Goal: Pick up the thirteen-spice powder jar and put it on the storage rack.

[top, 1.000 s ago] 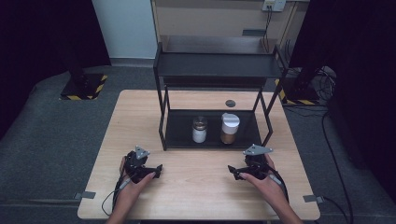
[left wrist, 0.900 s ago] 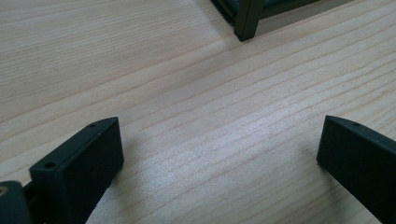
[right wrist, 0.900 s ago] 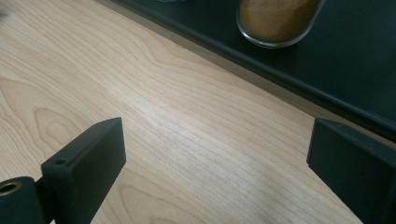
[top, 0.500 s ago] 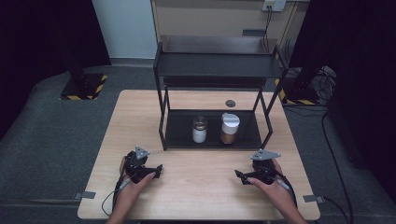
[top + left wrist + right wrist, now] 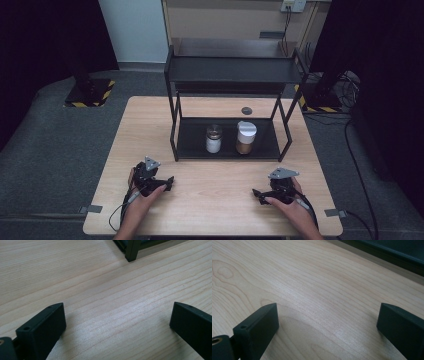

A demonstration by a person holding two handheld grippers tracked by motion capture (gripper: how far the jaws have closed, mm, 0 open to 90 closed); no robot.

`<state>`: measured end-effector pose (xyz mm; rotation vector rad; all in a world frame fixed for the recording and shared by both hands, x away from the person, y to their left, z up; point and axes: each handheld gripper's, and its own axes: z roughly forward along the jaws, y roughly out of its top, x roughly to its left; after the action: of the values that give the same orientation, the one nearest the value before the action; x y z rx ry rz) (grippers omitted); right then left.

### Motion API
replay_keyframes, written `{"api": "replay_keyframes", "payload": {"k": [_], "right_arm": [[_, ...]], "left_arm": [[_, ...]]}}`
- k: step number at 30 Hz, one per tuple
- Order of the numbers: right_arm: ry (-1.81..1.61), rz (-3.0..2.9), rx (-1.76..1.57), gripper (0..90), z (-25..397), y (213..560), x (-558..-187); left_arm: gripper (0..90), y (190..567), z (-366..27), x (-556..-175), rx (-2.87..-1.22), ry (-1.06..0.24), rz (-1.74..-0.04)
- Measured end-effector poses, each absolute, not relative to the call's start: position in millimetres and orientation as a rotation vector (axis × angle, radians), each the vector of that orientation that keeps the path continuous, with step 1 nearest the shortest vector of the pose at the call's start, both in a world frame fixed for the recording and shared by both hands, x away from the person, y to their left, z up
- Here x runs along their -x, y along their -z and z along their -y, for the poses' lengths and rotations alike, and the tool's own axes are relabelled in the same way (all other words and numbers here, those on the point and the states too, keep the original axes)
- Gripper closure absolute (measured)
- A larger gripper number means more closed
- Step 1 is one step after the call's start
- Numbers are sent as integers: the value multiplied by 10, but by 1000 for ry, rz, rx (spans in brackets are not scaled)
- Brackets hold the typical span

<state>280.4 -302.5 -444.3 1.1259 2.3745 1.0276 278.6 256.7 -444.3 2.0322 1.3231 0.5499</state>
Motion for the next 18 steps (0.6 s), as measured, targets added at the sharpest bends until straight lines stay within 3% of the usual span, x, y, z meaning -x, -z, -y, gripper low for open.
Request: {"api": "replay_keyframes", "payload": {"k": [18], "right_arm": [[-1011, -2379, -1115, 26, 3006, 4441, -2780]], "left_arm": [[0, 4444, -2568, -2786, -2032, -550, -1323]]}}
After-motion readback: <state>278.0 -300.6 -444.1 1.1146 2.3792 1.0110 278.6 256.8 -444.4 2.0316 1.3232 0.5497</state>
